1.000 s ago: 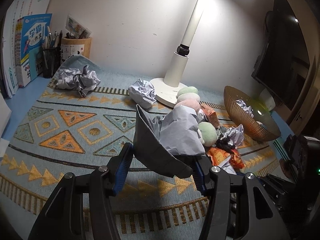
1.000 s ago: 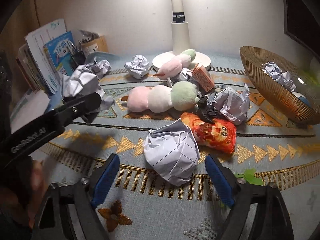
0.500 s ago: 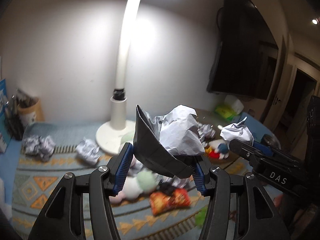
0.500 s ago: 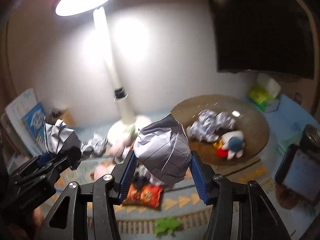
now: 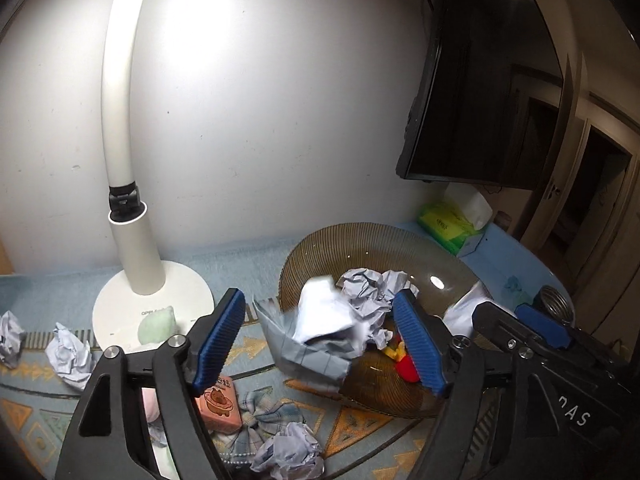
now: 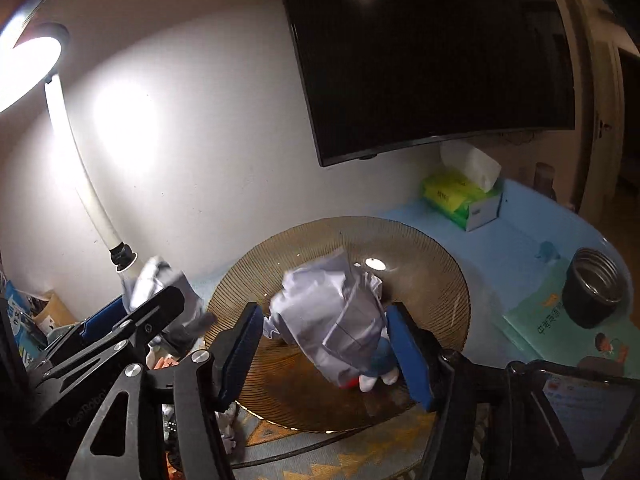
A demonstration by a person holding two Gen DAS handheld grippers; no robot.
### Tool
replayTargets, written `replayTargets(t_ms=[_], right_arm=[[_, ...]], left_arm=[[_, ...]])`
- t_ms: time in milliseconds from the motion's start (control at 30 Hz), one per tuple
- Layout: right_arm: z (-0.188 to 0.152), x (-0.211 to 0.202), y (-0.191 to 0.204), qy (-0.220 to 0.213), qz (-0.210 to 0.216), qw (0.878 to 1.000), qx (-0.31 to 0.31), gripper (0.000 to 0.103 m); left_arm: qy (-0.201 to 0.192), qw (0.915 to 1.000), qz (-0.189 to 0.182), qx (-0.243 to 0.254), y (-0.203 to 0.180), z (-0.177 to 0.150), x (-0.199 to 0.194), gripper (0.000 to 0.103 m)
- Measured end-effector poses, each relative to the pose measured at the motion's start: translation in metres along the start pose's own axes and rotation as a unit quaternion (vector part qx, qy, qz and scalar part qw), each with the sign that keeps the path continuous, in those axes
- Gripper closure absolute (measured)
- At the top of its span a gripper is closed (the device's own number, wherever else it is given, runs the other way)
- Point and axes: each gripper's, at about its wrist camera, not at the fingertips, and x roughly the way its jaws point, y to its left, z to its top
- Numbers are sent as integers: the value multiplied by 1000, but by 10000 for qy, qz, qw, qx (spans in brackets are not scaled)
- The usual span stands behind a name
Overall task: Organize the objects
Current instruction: 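Open both grippers to drop the papers into the bowl, withdraw, then reach both grippers to paper balls near the lamp base and close them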
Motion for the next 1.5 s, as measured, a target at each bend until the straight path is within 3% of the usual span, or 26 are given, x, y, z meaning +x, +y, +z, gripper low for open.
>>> replayTargets(t_ms=[167,367,500,567,633,733,867,1033,1233,1500], right_arm=[[-5,-7,5,-4,255,9996,-90,40],[-22,-49,45,-132,821,9954,-478,34],[-51,-70,85,70,1438,9866,-765,34],[-76,-73,105,284,1790,9798,-849,29],[-104,-70,127,476,2017,9729,-1026,20],[-143,-62,157,619,2341,9582,-1524,19],[-173,-48,175,674,2200,9531,-1968,19],[-178,-20,165,1114,2148,9555,-1688,19],[-173,-11,154,1281,2308,9553,-1333,19],[-176,-17,164,1183,2163,9560,-1591,19]], left_arm=[[-198,9997,152,19,13,-7,-32,22],[-607,9962,561,-270,47,-26,-117,19],[-719,9884,1182,-632,86,-55,-165,18],[-726,9823,1524,-812,110,-76,-182,7],[-730,9748,1889,-931,130,-101,-189,6],[-473,9642,2377,-1075,158,-133,-181,6],[-367,9629,2283,-1389,182,-158,-170,6],[-189,9641,2071,-1652,192,-163,-161,6],[-178,9688,2002,-1447,181,-164,-159,6],[-253,9709,2128,-1072,166,-162,-159,6]])
